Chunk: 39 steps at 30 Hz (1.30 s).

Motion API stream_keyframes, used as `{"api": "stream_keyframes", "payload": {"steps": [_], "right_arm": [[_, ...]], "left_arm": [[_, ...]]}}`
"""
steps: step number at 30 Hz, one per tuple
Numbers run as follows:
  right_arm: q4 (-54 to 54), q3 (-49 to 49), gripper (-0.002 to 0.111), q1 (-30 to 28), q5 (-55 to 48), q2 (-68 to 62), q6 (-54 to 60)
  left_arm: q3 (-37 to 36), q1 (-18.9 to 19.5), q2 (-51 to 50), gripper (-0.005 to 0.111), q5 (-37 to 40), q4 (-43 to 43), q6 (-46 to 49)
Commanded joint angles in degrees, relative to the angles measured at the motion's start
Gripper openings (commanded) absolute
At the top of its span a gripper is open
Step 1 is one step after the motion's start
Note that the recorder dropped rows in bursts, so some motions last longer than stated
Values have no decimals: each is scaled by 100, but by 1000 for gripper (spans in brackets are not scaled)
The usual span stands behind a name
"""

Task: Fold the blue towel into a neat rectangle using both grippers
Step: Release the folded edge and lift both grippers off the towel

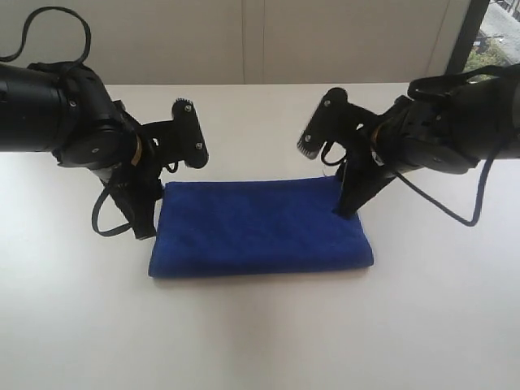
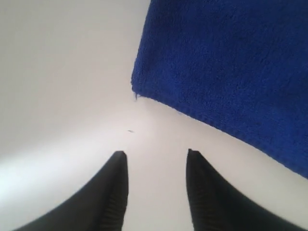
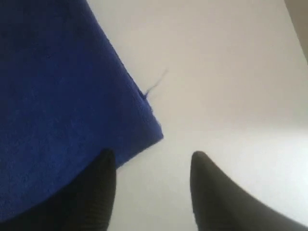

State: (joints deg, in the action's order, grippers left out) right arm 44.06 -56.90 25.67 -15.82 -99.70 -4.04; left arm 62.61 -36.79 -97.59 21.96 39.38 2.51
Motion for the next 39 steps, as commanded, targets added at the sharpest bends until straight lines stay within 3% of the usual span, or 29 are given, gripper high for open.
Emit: {"api": "stream_keyframes", "payload": {"steps": [1, 4, 8, 10, 13, 15, 24, 39], "right_arm": [[22, -399, 21, -51, -1328, 199, -1464], [-606, -602, 0, -51, -1847, 302, -1531], [-2576, -924, 0, -90, -2607, 197, -190], [-3424, -1145, 0, -164, -3073, 11, 285], [-3999, -1309, 0, -282, -3300, -190, 404], [-4073, -1298, 0, -342, -3300, -248, 404], [-4101, -691, 0, -575, -2822, -455, 73], [-4443, -570, 0, -575, -2601, -984, 73]], "left_arm": [[253, 13, 91, 23, 547, 48, -1219], [507, 13, 157, 0, 864, -44, -1894], [1135, 44, 22, 0, 1964, -1064, -2106], [1436, 207, -148, 0, 2181, -2200, -1701], [1688, 554, -453, 0, 2227, -4285, -731], [1717, 749, -589, 0, 2298, -4801, -659], [1400, 872, -697, 0, 2465, -3580, -1485], [1337, 872, -697, 0, 2236, -3521, -1629]]}}
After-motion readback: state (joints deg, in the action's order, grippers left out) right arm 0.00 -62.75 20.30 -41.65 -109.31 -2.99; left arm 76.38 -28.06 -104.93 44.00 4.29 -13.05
